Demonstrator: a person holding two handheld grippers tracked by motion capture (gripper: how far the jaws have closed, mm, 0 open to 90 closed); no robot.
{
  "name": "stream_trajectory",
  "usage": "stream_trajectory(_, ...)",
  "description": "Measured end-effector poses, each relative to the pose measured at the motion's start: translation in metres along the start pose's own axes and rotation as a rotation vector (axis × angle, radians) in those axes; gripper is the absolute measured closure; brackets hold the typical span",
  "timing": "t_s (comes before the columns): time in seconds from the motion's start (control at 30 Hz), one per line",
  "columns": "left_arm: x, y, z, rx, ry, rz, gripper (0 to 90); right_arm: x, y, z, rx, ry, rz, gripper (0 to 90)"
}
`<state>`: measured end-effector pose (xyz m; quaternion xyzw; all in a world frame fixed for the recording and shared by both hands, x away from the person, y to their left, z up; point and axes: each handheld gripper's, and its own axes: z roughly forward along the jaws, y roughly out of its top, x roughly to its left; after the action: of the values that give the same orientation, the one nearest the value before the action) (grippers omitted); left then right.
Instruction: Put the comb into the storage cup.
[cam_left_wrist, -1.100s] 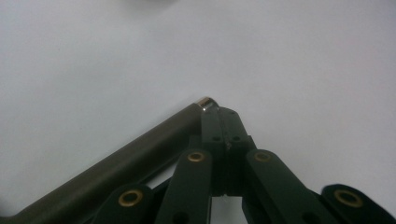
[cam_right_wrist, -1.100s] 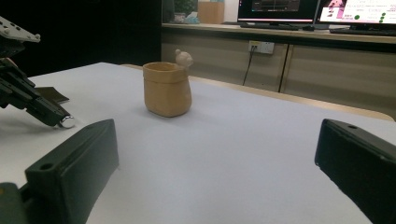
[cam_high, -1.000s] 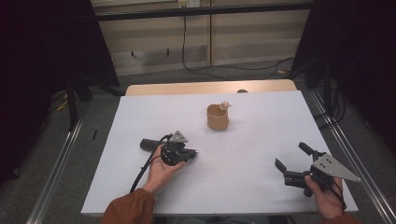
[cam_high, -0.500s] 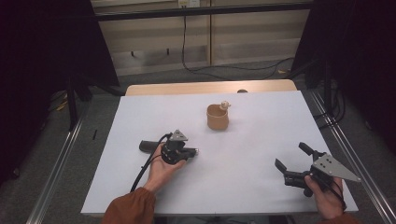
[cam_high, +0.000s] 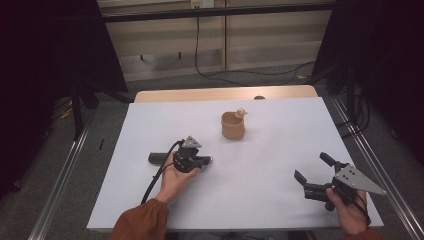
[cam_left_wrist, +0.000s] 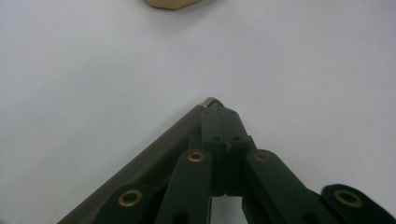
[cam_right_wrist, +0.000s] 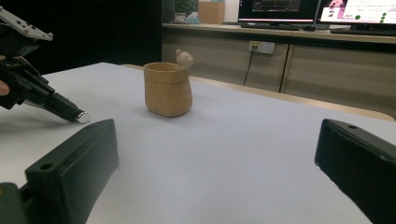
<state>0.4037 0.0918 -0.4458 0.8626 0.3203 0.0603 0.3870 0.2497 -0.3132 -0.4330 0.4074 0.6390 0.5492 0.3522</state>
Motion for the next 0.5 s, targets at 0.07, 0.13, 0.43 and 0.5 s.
stream_trajectory(0.07, -0.0007, 0.0008, 0.0008, 0.007, -0.001, 0.005, 90.0, 0.0, 0.0, 0.0, -0.001, 0.0, -0.001, 0.0)
stream_trajectory(0.13, -0.0007, 0.0012, 0.0017, 0.006, 0.004, 0.003, 90.0, -0.0001, 0.0, 0.0, 0.001, -0.001, -0.001, 0.0)
stream_trajectory(0.43, 0.0002, 0.002, 0.0045, 0.016, 0.004, -0.005, 90.0, -0.0003, -0.0002, 0.0004, 0.001, 0.0, -0.004, 0.0)
stream_trajectory(0.5, 0.0002, 0.0024, 0.005, 0.016, 0.006, -0.006, 90.0, -0.0002, -0.0002, 0.0006, 0.0, 0.0, -0.004, 0.0)
